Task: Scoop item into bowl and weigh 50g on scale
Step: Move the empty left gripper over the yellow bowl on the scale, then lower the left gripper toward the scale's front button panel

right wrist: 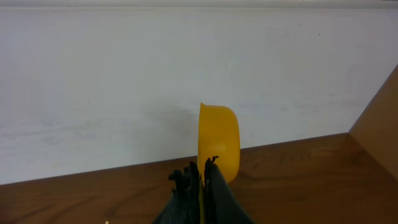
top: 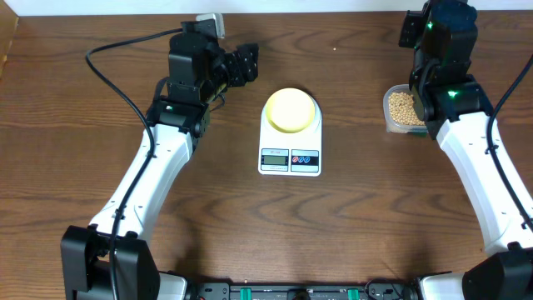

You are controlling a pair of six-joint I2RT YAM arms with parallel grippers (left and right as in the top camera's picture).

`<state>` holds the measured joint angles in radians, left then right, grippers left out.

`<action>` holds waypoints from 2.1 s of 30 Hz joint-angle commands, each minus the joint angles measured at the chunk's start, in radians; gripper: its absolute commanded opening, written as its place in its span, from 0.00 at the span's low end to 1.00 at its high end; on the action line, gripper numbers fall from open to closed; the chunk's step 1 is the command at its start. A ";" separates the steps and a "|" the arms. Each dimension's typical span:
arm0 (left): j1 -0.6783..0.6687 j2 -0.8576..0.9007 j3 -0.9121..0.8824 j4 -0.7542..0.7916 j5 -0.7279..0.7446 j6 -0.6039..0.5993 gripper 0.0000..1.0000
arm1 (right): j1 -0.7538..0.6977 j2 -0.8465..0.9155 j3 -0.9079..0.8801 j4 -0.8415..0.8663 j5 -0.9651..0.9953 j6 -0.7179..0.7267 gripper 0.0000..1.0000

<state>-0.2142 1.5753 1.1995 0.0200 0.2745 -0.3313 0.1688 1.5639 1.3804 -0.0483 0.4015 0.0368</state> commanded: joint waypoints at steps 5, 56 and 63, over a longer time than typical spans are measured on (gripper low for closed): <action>-0.002 -0.020 0.024 -0.055 0.039 0.114 0.81 | -0.008 -0.014 0.014 -0.001 0.019 -0.007 0.01; -0.429 -0.068 0.024 -0.653 -0.320 0.197 0.81 | -0.019 -0.013 0.014 -0.087 0.011 0.014 0.01; -0.471 -0.066 0.024 -0.689 -0.320 0.194 0.81 | -0.019 -0.013 0.014 -0.145 0.011 0.019 0.01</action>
<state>-0.6609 1.5181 1.2003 -0.6655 -0.0326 -0.1249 0.1574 1.5639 1.3804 -0.1688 0.4007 0.0418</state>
